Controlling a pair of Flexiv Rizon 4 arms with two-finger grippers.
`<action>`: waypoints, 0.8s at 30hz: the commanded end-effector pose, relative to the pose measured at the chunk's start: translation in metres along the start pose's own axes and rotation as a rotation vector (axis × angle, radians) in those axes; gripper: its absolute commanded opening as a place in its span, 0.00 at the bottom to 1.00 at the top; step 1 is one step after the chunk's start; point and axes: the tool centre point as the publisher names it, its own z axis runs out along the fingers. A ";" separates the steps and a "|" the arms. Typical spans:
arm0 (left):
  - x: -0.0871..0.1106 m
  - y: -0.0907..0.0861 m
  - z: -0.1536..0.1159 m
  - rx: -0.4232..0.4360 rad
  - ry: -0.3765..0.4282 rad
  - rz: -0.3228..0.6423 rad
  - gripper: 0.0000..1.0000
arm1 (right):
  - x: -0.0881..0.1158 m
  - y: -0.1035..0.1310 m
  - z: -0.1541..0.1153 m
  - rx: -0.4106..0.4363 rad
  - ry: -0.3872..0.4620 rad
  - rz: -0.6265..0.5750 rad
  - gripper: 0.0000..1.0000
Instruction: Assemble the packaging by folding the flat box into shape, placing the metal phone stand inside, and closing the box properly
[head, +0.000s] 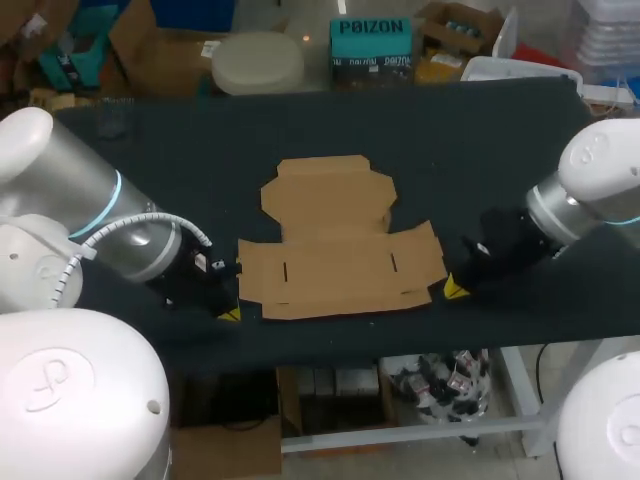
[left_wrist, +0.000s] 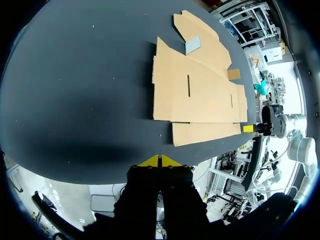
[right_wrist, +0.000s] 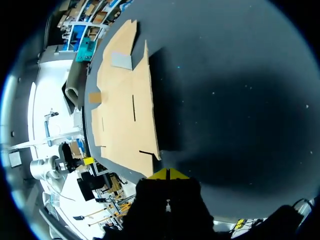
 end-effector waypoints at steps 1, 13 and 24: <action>0.001 -0.006 0.012 -0.017 -0.001 0.001 0.00 | 0.000 0.003 0.007 0.000 0.005 -0.002 0.00; -0.005 -0.013 0.030 -0.048 0.031 -0.018 0.00 | 0.008 0.007 0.013 -0.019 -0.001 -0.006 0.00; -0.001 -0.015 0.042 -0.069 0.038 -0.014 0.00 | 0.009 0.006 0.019 -0.012 0.003 -0.008 0.00</action>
